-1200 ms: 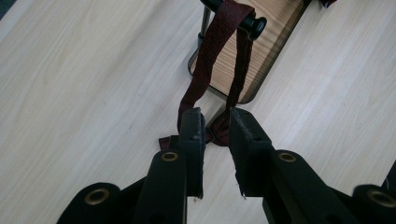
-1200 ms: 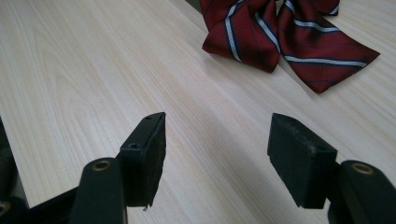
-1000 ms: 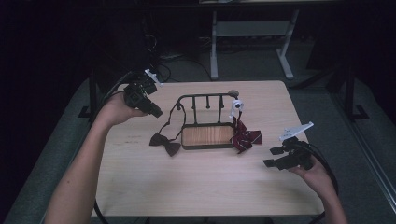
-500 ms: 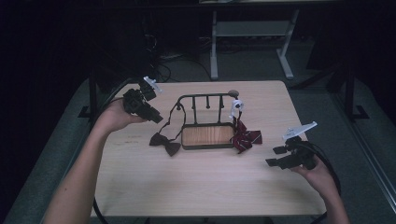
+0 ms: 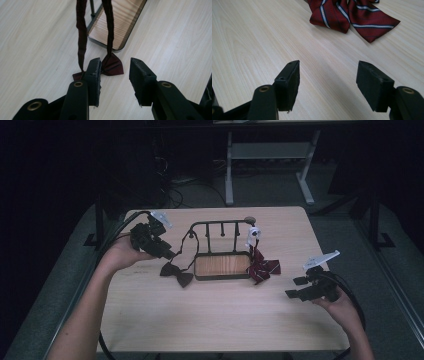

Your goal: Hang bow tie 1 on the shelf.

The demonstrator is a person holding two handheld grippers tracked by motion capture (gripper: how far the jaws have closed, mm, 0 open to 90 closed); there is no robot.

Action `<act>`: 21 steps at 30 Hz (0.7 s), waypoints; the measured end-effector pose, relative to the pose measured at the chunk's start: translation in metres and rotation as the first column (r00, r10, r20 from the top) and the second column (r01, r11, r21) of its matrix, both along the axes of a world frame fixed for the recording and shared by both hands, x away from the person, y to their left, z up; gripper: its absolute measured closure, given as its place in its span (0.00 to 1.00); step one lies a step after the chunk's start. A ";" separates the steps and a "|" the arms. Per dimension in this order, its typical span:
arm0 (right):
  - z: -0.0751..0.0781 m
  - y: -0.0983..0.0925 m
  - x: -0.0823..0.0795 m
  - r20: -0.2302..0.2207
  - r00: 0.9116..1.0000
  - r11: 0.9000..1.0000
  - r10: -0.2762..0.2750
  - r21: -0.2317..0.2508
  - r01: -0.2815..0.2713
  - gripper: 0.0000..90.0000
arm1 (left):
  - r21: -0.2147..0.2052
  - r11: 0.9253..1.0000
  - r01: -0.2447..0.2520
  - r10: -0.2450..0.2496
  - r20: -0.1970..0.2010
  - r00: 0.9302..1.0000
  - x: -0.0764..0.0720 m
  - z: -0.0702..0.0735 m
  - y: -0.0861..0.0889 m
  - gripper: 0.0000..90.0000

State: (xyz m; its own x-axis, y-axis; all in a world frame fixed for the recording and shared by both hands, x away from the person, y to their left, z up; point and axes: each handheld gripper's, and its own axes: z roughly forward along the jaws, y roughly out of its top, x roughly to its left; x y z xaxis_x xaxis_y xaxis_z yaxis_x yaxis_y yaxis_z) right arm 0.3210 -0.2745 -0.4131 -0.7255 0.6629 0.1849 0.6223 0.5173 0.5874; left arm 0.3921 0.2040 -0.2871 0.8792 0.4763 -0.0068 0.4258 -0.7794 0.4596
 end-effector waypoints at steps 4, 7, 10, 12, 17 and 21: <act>0.000 0.000 0.000 0.000 1.000 1.000 0.001 -0.002 -0.001 0.39 | 0.001 1.000 0.007 -0.007 0.010 1.000 -0.005 -0.004 0.000 0.67; 0.000 0.001 0.000 0.000 1.000 1.000 0.000 -0.003 0.000 0.39 | -0.001 1.000 0.017 -0.017 0.011 1.000 -0.009 -0.006 0.000 0.66; 0.000 0.000 0.000 0.000 1.000 1.000 -0.002 -0.002 0.002 0.39 | -0.005 1.000 0.019 -0.019 0.014 1.000 -0.012 -0.010 0.001 0.66; 0.000 0.001 0.000 0.000 1.000 1.000 -0.002 -0.003 0.002 0.39 | -0.010 1.000 0.020 -0.020 0.013 1.000 -0.013 -0.013 0.003 0.65; -0.001 0.002 0.000 -0.005 1.000 1.000 -0.003 -0.006 0.003 0.39 | -0.024 0.999 0.023 -0.023 0.016 1.000 -0.019 -0.018 0.006 0.64; -0.001 0.002 0.000 -0.006 1.000 1.000 -0.005 -0.007 0.004 0.39 | -0.022 0.999 0.025 -0.024 0.016 1.000 -0.022 -0.024 0.007 0.63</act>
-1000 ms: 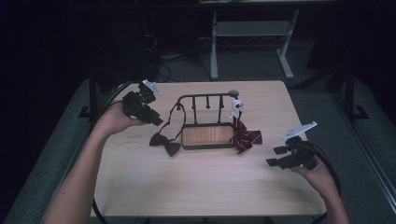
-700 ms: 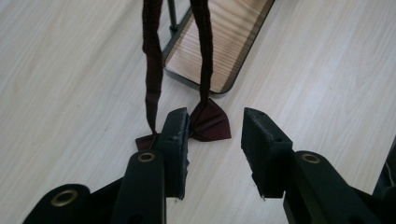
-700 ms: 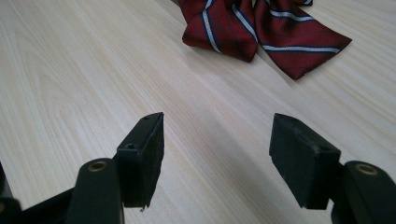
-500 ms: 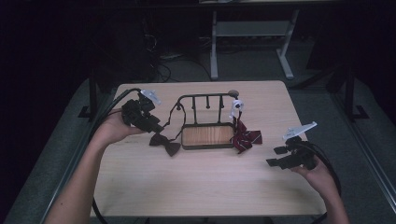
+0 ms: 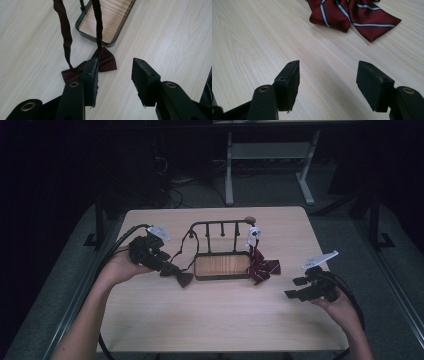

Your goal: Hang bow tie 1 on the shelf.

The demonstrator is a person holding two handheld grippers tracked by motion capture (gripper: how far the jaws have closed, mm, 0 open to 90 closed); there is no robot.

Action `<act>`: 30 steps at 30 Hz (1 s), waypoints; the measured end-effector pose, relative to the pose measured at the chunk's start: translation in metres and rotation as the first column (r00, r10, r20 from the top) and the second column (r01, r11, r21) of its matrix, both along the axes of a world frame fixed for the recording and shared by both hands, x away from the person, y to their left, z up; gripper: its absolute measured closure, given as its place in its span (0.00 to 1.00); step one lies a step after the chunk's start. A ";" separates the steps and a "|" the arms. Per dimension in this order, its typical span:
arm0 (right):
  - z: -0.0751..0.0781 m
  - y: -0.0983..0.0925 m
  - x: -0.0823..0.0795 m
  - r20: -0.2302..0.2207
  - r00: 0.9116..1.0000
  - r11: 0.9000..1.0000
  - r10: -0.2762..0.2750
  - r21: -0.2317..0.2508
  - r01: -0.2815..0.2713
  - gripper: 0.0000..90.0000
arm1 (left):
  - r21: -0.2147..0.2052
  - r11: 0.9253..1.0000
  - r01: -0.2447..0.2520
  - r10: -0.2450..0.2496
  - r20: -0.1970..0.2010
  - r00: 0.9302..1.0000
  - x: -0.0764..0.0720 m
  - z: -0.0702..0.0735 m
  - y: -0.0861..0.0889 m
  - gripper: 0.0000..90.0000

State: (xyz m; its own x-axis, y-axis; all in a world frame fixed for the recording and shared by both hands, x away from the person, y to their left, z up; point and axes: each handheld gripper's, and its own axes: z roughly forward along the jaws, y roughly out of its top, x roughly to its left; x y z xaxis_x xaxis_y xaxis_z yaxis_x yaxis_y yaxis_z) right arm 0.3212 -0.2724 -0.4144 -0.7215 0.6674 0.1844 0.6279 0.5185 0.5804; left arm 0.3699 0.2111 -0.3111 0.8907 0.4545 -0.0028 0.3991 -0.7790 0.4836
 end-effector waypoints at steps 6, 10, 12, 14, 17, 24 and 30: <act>0.000 -0.001 0.000 0.002 1.000 1.000 -0.002 0.000 0.002 0.39 | -0.004 1.000 -0.006 0.006 -0.003 1.000 -0.004 -0.007 0.002 0.62; 0.000 -0.001 0.000 -0.001 1.000 1.000 -0.002 -0.001 0.002 0.39 | -0.007 1.000 -0.001 0.001 -0.003 1.000 -0.008 -0.012 0.004 0.61; -0.001 -0.001 0.000 0.000 1.000 1.000 -0.001 -0.001 0.001 0.39 | -0.008 1.000 -0.001 0.001 -0.001 1.000 -0.010 -0.015 0.004 0.60; -0.001 -0.001 0.000 -0.002 1.000 1.000 -0.001 -0.001 0.001 0.39 | -0.005 1.000 0.002 -0.002 -0.004 1.000 -0.011 -0.018 0.005 0.59; -0.002 -0.002 0.001 -0.002 1.000 1.000 0.001 -0.004 -0.001 0.39 | -0.002 1.000 -0.003 0.002 -0.003 1.000 -0.014 -0.024 0.005 0.57; -0.003 -0.001 0.001 -0.006 1.000 1.000 -0.001 -0.008 0.001 0.39 | -0.001 1.000 -0.009 0.009 -0.003 1.000 -0.019 -0.032 0.008 0.55; -0.004 -0.001 0.001 -0.013 1.000 1.000 -0.003 -0.007 0.003 0.39 | -0.004 1.000 0.001 -0.001 0.008 1.000 -0.026 -0.040 0.012 0.54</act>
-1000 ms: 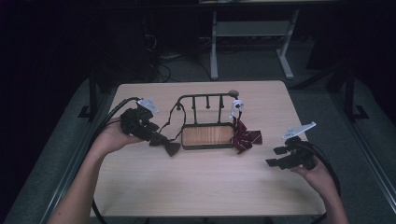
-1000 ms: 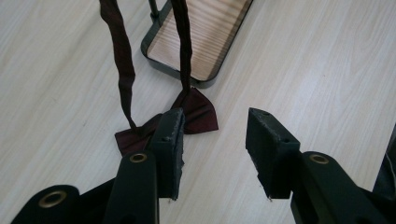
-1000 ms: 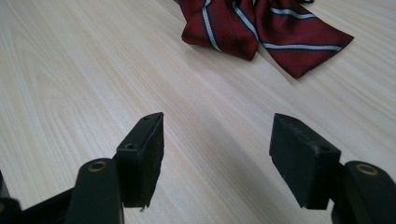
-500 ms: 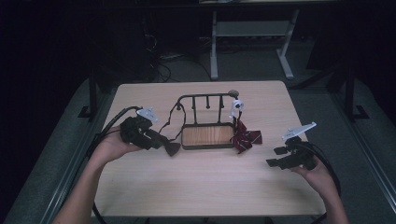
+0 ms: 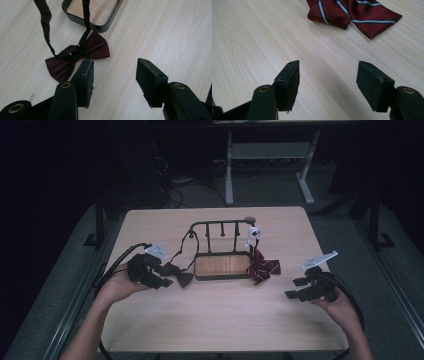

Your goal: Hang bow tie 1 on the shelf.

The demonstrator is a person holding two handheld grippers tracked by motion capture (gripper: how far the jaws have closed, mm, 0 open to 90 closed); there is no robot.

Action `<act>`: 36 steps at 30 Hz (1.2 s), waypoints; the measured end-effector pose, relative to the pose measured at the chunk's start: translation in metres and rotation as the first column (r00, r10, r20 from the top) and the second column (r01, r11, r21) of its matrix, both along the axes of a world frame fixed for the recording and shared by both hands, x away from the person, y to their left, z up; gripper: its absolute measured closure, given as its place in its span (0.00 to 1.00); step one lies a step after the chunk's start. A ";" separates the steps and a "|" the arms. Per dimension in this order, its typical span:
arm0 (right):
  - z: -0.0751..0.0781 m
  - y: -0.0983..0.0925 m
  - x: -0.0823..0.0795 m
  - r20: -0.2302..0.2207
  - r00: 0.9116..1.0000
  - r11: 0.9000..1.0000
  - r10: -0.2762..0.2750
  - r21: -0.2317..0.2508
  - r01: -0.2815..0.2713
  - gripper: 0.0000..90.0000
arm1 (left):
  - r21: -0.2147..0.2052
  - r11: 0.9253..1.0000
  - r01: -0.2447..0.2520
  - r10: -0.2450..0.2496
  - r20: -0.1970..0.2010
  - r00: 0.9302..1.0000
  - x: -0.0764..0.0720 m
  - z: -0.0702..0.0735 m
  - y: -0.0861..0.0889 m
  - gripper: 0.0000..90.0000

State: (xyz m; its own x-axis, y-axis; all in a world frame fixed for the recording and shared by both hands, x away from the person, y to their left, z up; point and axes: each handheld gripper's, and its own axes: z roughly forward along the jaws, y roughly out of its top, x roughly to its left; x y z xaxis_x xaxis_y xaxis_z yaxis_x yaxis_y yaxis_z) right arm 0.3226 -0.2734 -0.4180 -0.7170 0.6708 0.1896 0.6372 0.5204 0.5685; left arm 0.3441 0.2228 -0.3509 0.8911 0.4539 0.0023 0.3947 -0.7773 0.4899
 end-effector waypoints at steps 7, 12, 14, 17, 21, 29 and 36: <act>0.000 0.000 0.000 0.000 1.000 1.000 0.001 -0.003 -0.001 0.39 | 0.005 1.000 0.000 0.001 -0.006 1.000 -0.005 -0.010 0.004 0.53; -0.001 0.000 0.000 0.000 1.000 1.000 0.001 -0.003 -0.001 0.39 | 0.004 1.000 -0.005 0.005 -0.007 1.000 -0.008 -0.016 0.006 0.52; -0.001 0.000 0.000 0.000 1.000 1.000 0.003 -0.004 -0.003 0.39 | 0.006 1.000 -0.009 0.009 -0.005 1.000 -0.009 -0.018 0.007 0.51; -0.001 0.000 0.000 -0.001 1.000 1.000 0.001 -0.002 -0.001 0.39 | 0.013 1.000 -0.007 0.007 -0.005 1.000 -0.012 -0.023 0.007 0.51; -0.001 0.001 -0.001 -0.004 1.000 1.000 0.003 -0.005 -0.003 0.39 | 0.024 1.000 -0.007 0.007 -0.009 1.000 -0.015 -0.029 0.007 0.51; -0.003 0.001 -0.001 -0.005 1.000 1.000 0.009 -0.009 -0.009 0.39 | 0.014 1.000 -0.010 0.011 -0.016 1.000 -0.020 -0.038 0.009 0.50; -0.004 0.002 0.000 -0.009 1.000 1.000 0.011 -0.010 -0.011 0.39 | 0.009 1.000 -0.013 0.013 -0.007 1.000 -0.025 -0.045 0.010 0.47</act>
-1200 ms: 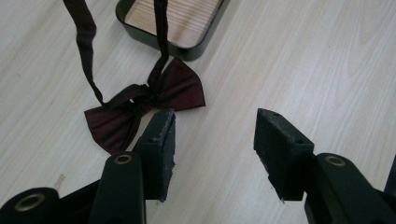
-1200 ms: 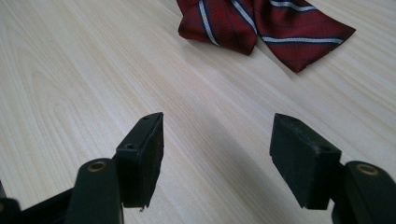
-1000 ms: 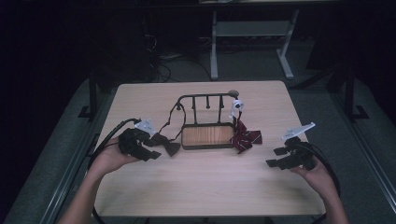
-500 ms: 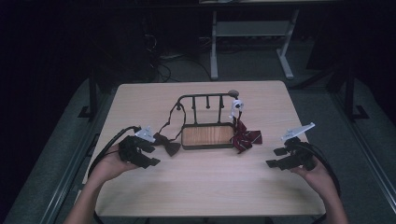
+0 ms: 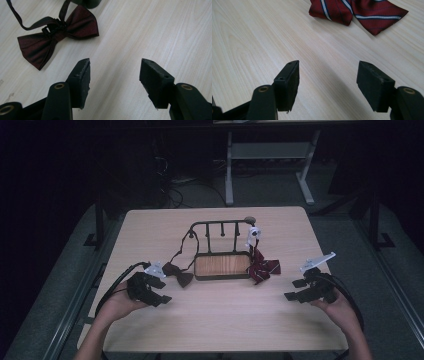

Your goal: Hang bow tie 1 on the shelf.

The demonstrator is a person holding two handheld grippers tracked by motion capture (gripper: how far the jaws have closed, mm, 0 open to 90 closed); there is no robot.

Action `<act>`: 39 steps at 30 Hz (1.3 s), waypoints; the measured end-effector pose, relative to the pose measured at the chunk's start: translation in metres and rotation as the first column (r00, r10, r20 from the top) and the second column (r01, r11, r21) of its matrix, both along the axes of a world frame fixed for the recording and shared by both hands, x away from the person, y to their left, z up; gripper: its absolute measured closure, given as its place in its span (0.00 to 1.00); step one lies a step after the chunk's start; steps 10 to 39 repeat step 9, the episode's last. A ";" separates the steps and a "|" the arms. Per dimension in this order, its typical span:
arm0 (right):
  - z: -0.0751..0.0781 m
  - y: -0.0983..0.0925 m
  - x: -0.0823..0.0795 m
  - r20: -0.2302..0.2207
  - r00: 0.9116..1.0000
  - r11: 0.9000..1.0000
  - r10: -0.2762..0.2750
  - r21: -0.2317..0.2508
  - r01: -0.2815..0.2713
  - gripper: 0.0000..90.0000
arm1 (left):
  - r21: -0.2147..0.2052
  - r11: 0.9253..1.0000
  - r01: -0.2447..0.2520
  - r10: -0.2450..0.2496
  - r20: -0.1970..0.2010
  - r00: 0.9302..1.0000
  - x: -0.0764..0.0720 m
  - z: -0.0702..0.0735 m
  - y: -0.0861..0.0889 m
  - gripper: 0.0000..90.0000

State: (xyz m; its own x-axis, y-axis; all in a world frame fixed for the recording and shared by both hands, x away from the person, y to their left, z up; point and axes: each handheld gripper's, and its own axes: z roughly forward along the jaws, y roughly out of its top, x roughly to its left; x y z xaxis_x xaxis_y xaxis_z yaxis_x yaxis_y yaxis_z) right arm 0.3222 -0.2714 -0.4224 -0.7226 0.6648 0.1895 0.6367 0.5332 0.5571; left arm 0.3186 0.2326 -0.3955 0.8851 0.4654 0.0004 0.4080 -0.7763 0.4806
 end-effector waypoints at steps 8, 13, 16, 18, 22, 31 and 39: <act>-0.001 0.000 0.000 0.005 1.000 1.000 -0.002 0.029 0.002 0.37 | -0.010 1.000 -0.022 0.022 0.024 0.999 -0.012 -0.013 -0.001 0.43; -0.001 0.001 0.000 0.007 1.000 1.000 0.005 0.028 -0.005 0.36 | -0.020 0.999 -0.028 0.028 0.025 0.999 -0.014 -0.015 -0.001 0.43; -0.001 0.001 0.000 0.007 1.000 1.000 0.005 0.028 -0.005 0.36 | -0.020 0.999 -0.028 0.028 0.025 0.999 -0.014 -0.015 -0.001 0.43; -0.001 0.001 0.000 0.007 1.000 1.000 0.005 0.028 -0.005 0.36 | -0.020 0.999 -0.028 0.028 0.025 0.999 -0.014 -0.015 -0.001 0.43; -0.001 0.001 0.000 0.007 1.000 1.000 0.005 0.028 -0.005 0.36 | -0.020 0.999 -0.028 0.028 0.025 0.999 -0.014 -0.015 -0.001 0.43; -0.001 0.001 0.000 0.007 1.000 1.000 0.005 0.028 -0.005 0.36 | -0.020 0.999 -0.028 0.028 0.025 0.999 -0.014 -0.015 -0.001 0.43; -0.001 0.001 0.000 0.007 1.000 1.000 0.005 0.028 -0.005 0.36 | -0.020 0.999 -0.028 0.028 0.025 0.999 -0.014 -0.015 -0.001 0.43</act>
